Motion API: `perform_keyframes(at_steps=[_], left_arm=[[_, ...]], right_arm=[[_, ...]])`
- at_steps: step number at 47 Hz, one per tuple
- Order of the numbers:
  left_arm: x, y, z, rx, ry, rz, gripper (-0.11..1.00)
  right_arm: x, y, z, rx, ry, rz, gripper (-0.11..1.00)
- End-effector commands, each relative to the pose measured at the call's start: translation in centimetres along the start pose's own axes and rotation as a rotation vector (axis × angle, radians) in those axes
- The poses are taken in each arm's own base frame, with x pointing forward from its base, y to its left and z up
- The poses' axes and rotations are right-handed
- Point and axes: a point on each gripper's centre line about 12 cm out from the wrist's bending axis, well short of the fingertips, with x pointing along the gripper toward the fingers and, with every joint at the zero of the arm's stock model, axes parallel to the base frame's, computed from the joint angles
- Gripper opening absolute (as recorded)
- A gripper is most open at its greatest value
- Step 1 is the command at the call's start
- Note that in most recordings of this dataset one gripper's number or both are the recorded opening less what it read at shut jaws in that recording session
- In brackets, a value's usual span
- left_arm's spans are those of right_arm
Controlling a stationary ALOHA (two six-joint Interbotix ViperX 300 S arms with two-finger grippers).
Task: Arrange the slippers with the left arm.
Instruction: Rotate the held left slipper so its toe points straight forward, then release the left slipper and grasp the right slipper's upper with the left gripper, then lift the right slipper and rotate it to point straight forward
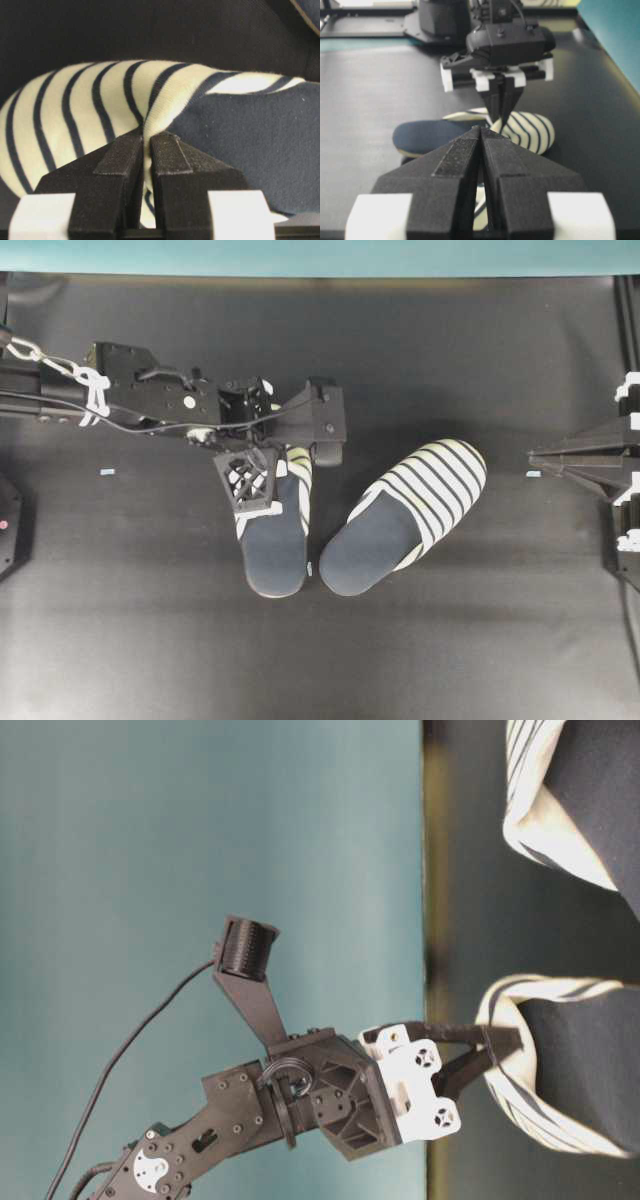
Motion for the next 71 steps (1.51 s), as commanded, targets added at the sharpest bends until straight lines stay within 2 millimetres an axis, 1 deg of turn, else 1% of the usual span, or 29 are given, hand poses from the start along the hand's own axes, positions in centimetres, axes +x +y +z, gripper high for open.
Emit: perform_keyframes(at_steps=[1, 11, 13, 15, 21, 28, 31, 33, 35, 38, 44, 48, 54, 57, 60, 64, 71], left_arm=[[-0.4, -0.4, 0.6, 0.022, -0.03, -0.001, 0.01], [-0.3, -0.8, 0.2, 0.044, -0.011, -0.005, 0.02], [-0.3, -0.9, 0.1, 0.05, -0.006, -0.006, 0.03], [-0.2, -0.9, -0.1, 0.054, -0.003, -0.007, 0.07], [-0.1, -1.1, -0.2, 0.059, -0.004, -0.009, 0.28], [-0.2, -1.8, -0.1, 0.086, -0.021, -0.015, 0.67], [-0.4, -2.3, 0.1, 0.11, -0.026, -0.019, 0.81], [-0.7, -2.5, 0.3, 0.13, -0.034, -0.02, 0.87], [-1.1, -2.8, 0.6, 0.152, -0.049, -0.021, 0.88], [-2.0, -3.1, 1.3, 0.183, -0.078, -0.022, 0.87], [-4.2, -4.4, 3.4, 0.303, -0.177, -0.018, 0.85], [-4.9, -4.9, 4.9, 0.411, -0.251, -0.003, 0.85], [-5.0, -5.7, 7.1, 0.556, -0.379, 0.035, 0.85], [-4.9, -5.9, 8.1, 0.61, -0.437, 0.059, 0.85], [-4.3, -5.9, 9.0, 0.661, -0.475, 0.083, 0.85], [-3.1, -5.9, 9.6, 0.712, -0.477, 0.098, 0.85], [-0.2, -6.4, 10.8, 0.774, -0.456, 0.102, 0.85]], right_arm=[[0.1, -0.1, 0.4, 0.006, -0.015, -0.003, 0.0], [0.1, 0.0, 0.4, 0.006, -0.018, -0.002, 0.0], [0.1, 0.0, 0.4, 0.006, -0.017, 0.0, 0.0], [0.1, 0.0, 0.4, 0.006, -0.018, -0.002, 0.0], [0.1, 0.0, 0.4, 0.006, -0.018, -0.002, 0.0], [0.1, 0.0, 0.4, 0.006, -0.018, -0.002, 0.0], [0.1, 0.0, 0.4, 0.008, -0.017, 0.0, 0.0], [0.1, 0.0, 0.4, 0.008, -0.018, 0.0, 0.0], [0.1, 0.0, 0.4, 0.008, -0.018, 0.0, 0.0], [0.1, 0.0, 0.4, 0.008, -0.018, 0.0, 0.0], [0.1, 0.0, 0.4, 0.008, -0.018, 0.0, 0.0], [0.1, 0.0, 0.4, 0.006, -0.018, 0.0, 0.0], [0.1, 0.0, 0.4, 0.008, -0.018, 0.0, 0.0], [0.1, 0.0, 0.4, 0.008, -0.02, 0.0, 0.0], [0.1, 0.0, 0.4, 0.008, -0.02, 0.0, 0.0], [0.1, 0.0, 0.4, 0.012, -0.02, 0.001, 0.0], [0.1, 0.0, 0.4, 0.012, -0.018, 0.0, 0.0]])
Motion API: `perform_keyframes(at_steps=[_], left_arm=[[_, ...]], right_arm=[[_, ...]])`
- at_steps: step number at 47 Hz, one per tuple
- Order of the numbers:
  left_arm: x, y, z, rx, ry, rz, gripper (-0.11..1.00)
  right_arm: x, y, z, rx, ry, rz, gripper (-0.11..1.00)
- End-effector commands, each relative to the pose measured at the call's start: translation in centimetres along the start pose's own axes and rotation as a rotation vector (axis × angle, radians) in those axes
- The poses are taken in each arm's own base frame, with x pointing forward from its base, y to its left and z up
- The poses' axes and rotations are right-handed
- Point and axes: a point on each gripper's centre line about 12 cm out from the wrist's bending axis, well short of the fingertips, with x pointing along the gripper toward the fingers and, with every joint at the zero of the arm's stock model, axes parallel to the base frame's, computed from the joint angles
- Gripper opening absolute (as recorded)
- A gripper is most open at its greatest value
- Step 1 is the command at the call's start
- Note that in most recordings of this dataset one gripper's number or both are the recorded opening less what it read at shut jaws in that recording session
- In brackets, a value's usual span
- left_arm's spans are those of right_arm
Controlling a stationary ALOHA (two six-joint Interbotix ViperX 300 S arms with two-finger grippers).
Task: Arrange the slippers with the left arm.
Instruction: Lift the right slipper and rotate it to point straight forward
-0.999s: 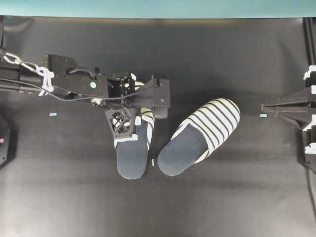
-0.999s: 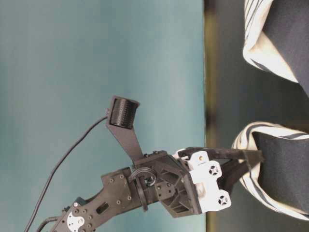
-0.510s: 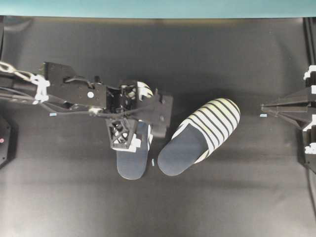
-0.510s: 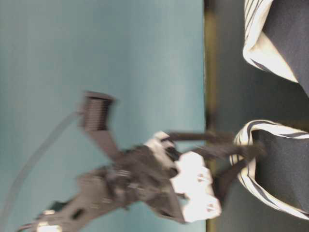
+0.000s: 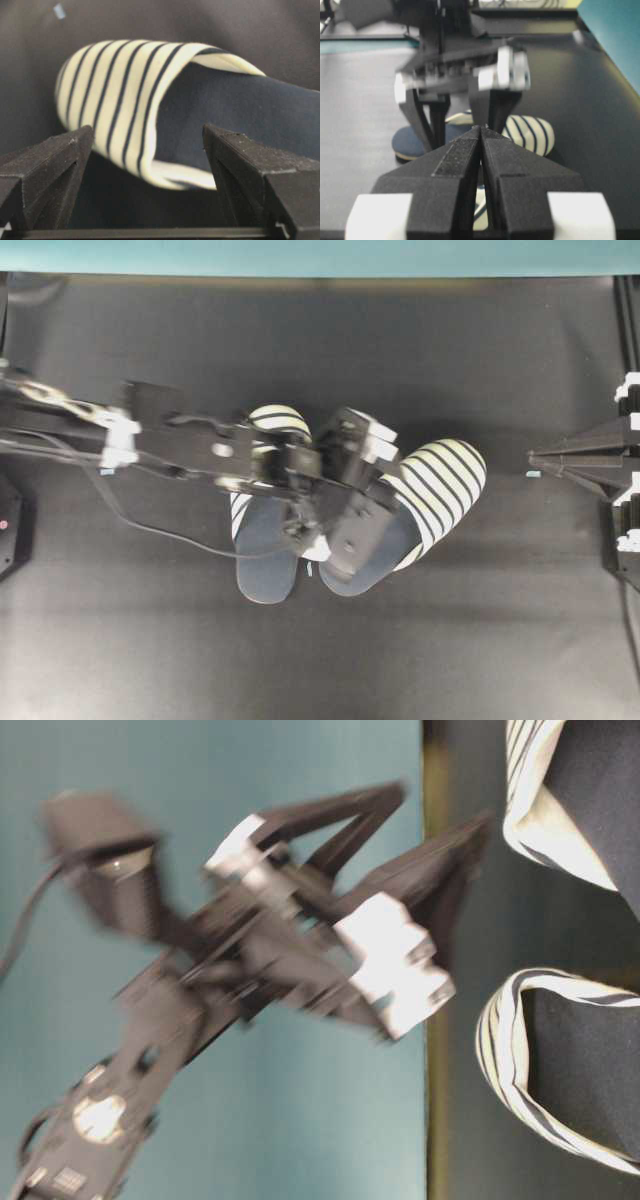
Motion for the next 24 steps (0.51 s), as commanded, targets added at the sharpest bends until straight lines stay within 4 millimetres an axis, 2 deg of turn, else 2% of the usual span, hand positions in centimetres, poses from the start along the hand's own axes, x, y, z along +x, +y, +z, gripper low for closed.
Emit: perform_keyframes(at_steps=[1, 14, 24], left_arm=[[1.4, 0.6, 0.9, 0.026, -0.019, 0.016, 0.85], [6.0, 0.7, 0.1, 0.05, 0.01, 0.001, 0.85], [7.3, 1.0, -0.5, 0.041, 0.034, -0.01, 0.82]], right_arm=[[0.1, 0.0, 0.3, 0.009, -0.011, 0.001, 0.0], [0.1, 0.0, 0.0, 0.009, -0.002, 0.0, 0.0], [0.1, 0.0, -0.2, 0.008, 0.003, 0.001, 0.0]])
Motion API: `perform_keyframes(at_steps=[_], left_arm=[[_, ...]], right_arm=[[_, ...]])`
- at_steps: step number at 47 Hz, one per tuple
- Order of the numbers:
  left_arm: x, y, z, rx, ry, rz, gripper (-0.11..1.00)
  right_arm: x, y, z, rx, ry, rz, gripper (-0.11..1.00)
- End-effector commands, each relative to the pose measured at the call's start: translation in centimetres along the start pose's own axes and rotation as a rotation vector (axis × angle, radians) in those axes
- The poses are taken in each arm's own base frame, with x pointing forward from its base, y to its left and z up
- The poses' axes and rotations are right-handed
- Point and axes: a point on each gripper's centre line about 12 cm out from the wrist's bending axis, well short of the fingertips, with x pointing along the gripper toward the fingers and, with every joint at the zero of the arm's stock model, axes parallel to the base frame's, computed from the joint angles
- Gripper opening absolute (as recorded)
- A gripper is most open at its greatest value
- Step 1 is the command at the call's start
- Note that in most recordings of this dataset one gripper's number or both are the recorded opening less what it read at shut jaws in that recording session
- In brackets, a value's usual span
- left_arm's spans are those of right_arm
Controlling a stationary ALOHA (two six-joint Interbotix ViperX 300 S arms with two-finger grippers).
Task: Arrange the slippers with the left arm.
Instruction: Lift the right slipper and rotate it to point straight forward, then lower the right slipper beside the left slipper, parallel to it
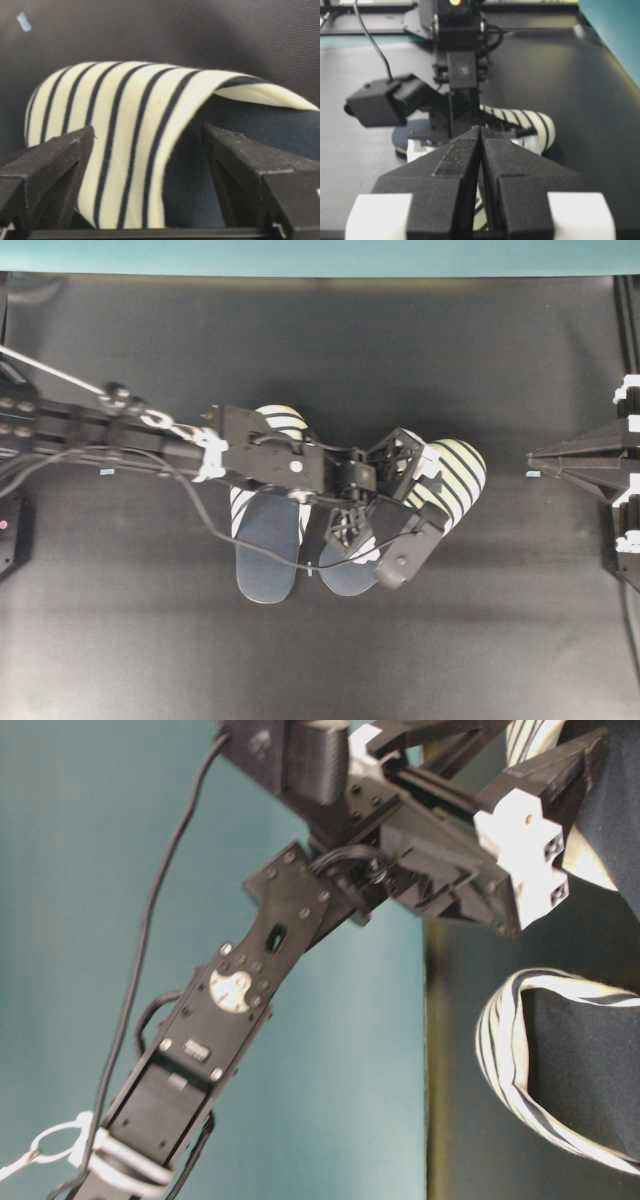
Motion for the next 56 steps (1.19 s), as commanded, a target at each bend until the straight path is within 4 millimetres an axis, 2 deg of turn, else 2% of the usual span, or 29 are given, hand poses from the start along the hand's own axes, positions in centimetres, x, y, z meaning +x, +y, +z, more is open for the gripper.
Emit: perform_keyframes(at_steps=[1, 6, 15, 17, 19, 25, 32, 43, 49, 56], left_arm=[[-0.2, 1.1, 0.3, -0.006, -0.001, 0.013, 0.81], [-0.4, 1.3, 0.3, -0.009, 0.02, -0.004, 0.68], [-1.1, 1.8, 1.5, -0.016, 0.057, -0.045, 0.15], [-1.5, 2.2, 1.9, -0.022, 0.063, -0.05, 0.06], [-1.8, 2.5, 2.3, -0.035, 0.065, -0.05, 0.01], [-3.3, 3.9, 3.8, -0.102, 0.065, -0.044, 0.01], [-5.4, 5.4, 4.1, -0.288, 0.101, -0.048, 0.01], [-8.4, 6.9, 1.5, -0.596, 0.176, -0.03, 0.01], [-9.4, 6.5, -0.1, -0.662, 0.219, -0.035, 0.01], [-9.8, 5.0, -1.9, -0.71, 0.271, -0.052, 0.01]], right_arm=[[0.1, 0.0, 0.3, 0.008, -0.009, 0.0, 0.0], [0.1, 0.0, 0.2, 0.006, -0.009, 0.0, 0.0], [-0.2, 0.0, 0.6, 0.006, -0.026, 0.0, 0.0], [-0.3, 0.0, 0.7, 0.008, -0.032, 0.0, 0.0], [-0.3, 0.0, 0.8, 0.008, -0.034, 0.002, 0.0], [-0.5, 0.0, 0.8, 0.009, -0.037, 0.002, 0.0], [-0.6, 0.0, 0.6, 0.015, -0.031, 0.003, 0.0], [-0.6, 0.0, 0.6, 0.017, -0.031, 0.003, 0.0], [-0.6, 0.1, 0.5, 0.015, -0.029, 0.005, 0.0], [-0.6, 0.1, 0.5, 0.013, -0.031, 0.005, 0.0]])
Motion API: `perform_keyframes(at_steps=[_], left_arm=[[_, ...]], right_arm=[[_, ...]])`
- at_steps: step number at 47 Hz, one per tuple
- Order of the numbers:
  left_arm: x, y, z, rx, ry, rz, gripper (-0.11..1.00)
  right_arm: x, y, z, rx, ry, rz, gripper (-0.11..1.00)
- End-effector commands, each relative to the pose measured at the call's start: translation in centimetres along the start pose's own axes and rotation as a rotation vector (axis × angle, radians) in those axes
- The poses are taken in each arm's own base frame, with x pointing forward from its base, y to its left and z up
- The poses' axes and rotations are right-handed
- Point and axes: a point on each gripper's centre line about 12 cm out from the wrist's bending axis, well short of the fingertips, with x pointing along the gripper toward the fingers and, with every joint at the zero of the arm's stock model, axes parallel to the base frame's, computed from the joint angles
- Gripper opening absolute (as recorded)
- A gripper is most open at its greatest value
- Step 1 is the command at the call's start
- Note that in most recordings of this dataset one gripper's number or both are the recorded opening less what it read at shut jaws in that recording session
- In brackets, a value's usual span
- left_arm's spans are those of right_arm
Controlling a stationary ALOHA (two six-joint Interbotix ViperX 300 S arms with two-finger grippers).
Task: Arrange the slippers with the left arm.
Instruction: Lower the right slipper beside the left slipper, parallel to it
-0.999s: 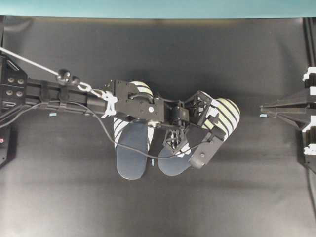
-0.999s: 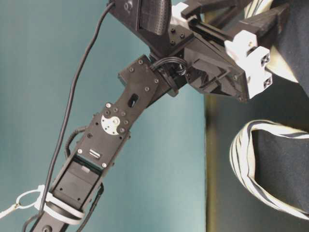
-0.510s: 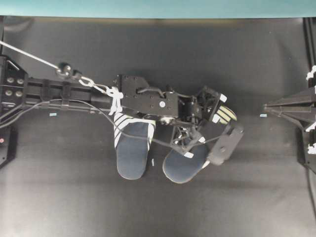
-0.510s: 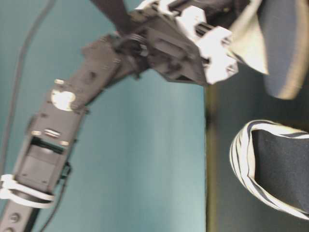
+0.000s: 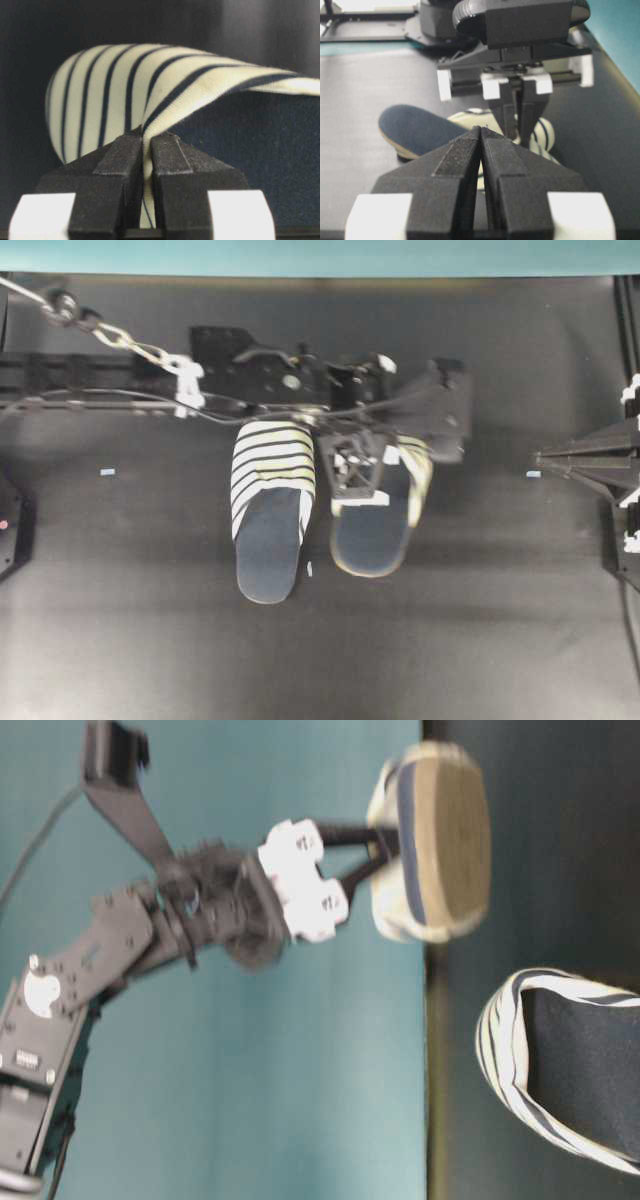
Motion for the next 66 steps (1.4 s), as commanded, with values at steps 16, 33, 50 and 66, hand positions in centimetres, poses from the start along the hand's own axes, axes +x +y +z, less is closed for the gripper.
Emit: perform_keyframes(at_steps=[16, 33, 50, 66], left_arm=[[-1.0, 0.4, -0.8, -0.023, -0.095, 0.017, 0.01], [1.1, 1.0, -1.8, -0.111, -0.048, 0.015, 0.01], [1.2, 1.1, -2.0, -0.156, -0.031, 0.014, 0.01], [1.2, 0.7, -2.0, -0.153, -0.026, 0.009, 0.03]], right_arm=[[0.1, 0.1, 0.4, 0.006, -0.02, 0.004, 0.0], [0.1, 0.1, 0.3, 0.006, -0.017, 0.004, 0.0], [0.1, 0.1, 0.1, 0.006, -0.014, 0.004, 0.0], [0.1, 0.1, 0.1, 0.006, -0.014, 0.004, 0.0]])
